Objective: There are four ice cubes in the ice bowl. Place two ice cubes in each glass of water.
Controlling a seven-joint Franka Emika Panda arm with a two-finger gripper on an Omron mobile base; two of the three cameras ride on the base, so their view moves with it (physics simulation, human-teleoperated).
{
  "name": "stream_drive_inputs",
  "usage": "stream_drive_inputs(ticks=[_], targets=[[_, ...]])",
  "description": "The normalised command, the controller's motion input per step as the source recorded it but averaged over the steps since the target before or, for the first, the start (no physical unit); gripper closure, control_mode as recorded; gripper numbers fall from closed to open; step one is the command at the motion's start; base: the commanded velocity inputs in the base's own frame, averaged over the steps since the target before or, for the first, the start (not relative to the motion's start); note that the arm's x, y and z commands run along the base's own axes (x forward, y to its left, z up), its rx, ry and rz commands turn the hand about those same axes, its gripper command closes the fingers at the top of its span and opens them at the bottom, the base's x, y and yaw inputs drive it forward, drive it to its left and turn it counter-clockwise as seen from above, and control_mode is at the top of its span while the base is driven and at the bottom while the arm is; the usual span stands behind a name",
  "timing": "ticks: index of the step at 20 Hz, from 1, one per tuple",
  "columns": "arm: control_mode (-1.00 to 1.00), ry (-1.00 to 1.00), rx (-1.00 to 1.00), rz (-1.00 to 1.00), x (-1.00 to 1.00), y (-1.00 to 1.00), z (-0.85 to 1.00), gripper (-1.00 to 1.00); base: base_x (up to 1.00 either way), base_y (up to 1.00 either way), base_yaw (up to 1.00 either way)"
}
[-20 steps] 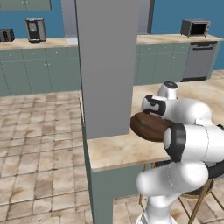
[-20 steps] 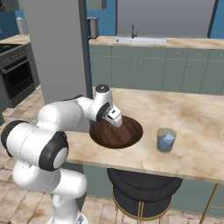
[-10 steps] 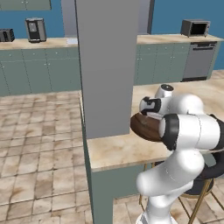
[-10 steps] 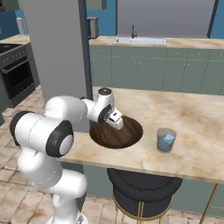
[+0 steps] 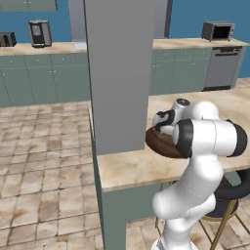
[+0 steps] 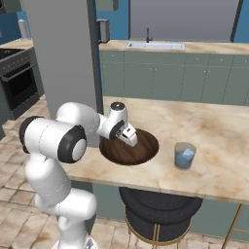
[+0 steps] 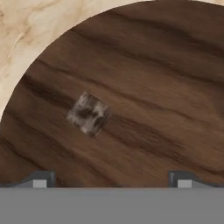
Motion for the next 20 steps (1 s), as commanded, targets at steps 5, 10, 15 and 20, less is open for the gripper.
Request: stream_drive_inputs(ticks=[5, 10, 15, 20], targets=[[-1.00, 0.00, 0.03, 0.00, 0.23, 0.00, -0.22, -1.00, 0.00, 0.00, 0.00], [-1.00, 0.00, 0.02, 0.00, 0.19, 0.00, -0.23, -1.00, 0.00, 0.00, 0.00], [-1.00, 0.00, 0.00, 0.00, 0.32, 0.00, -0.16, -1.00, 0.00, 0.00, 0.00], [-1.00, 0.00, 0.00, 0.00, 0.37, 0.00, -0.14, -1.00, 0.00, 0.00, 0.00]])
